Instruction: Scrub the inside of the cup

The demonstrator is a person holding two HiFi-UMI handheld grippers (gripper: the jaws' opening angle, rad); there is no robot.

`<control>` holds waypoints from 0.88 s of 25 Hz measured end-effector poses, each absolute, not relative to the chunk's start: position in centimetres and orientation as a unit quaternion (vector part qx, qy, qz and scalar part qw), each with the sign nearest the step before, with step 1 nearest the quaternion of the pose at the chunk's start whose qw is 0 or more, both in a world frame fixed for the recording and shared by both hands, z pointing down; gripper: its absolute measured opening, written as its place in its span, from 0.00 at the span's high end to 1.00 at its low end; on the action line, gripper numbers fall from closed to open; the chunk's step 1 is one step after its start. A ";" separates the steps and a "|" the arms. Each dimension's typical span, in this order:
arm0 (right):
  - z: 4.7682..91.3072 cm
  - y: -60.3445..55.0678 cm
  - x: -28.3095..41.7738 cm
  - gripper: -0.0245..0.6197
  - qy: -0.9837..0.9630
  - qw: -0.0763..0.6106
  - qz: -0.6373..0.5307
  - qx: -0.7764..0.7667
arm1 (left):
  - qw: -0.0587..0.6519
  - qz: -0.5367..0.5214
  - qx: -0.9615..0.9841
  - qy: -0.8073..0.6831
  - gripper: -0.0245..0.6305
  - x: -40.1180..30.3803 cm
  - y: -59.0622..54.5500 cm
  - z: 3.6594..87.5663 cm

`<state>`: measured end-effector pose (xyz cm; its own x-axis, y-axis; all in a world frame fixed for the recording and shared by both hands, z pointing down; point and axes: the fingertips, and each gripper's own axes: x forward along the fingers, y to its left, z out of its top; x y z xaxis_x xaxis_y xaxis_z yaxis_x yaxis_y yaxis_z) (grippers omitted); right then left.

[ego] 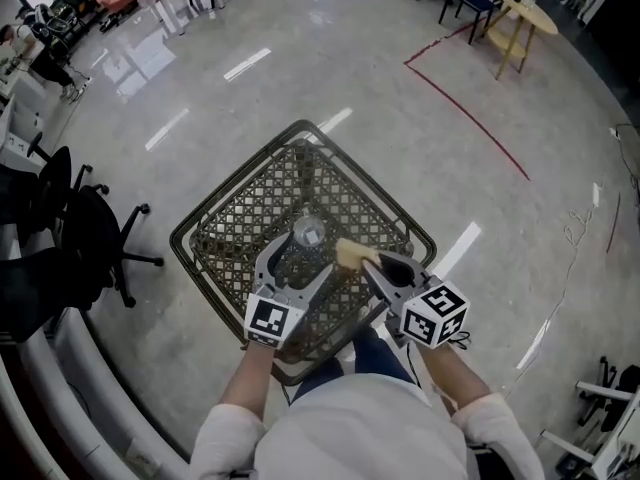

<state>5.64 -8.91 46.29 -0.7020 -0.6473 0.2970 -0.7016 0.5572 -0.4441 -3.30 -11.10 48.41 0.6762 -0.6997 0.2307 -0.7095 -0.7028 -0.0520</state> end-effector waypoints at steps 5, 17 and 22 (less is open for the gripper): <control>45.7 -8.4 5.4 0.82 -0.881 0.046 0.265 0.389 | 0.013 0.115 0.914 -0.389 0.38 -3.3 -9.1 46.9; 44.8 -7.0 5.0 0.82 -0.884 0.041 0.256 0.390 | 0.017 0.123 0.888 -0.444 0.85 -4.9 -6.0 43.5; 45.1 -6.0 4.3 0.82 -0.883 0.045 0.250 0.394 | 0.035 0.122 0.888 -0.441 0.89 -5.8 -4.5 43.3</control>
